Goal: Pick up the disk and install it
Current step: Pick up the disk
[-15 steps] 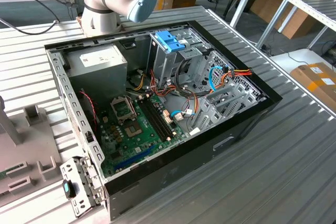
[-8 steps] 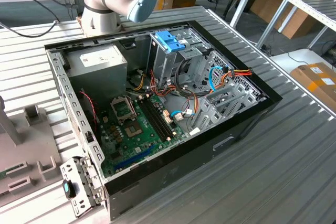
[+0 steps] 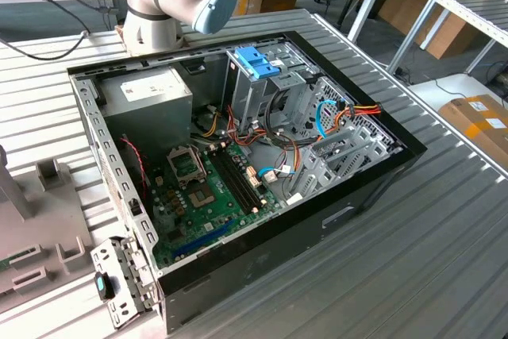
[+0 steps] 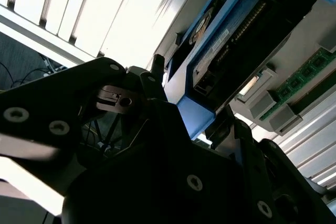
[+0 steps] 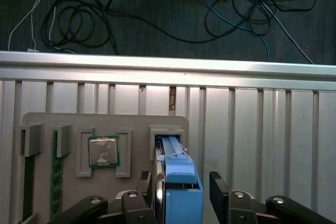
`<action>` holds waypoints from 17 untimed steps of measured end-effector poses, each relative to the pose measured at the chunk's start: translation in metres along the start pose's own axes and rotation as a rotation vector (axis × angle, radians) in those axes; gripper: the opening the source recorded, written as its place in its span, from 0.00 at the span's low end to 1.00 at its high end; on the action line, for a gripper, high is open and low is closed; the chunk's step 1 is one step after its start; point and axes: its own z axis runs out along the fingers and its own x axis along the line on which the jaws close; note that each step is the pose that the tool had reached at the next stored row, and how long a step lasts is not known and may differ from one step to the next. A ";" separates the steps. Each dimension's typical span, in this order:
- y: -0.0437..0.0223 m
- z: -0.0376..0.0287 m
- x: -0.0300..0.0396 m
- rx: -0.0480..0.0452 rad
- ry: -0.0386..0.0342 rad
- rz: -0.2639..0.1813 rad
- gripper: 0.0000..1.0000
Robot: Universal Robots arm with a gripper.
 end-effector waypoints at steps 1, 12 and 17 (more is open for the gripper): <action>-0.0001 0.0002 0.0004 0.0001 0.0000 0.000 0.56; 0.0000 0.0002 0.0008 0.0001 -0.0001 0.000 0.37; 0.0000 0.0002 0.0010 0.0000 0.0000 -0.001 0.37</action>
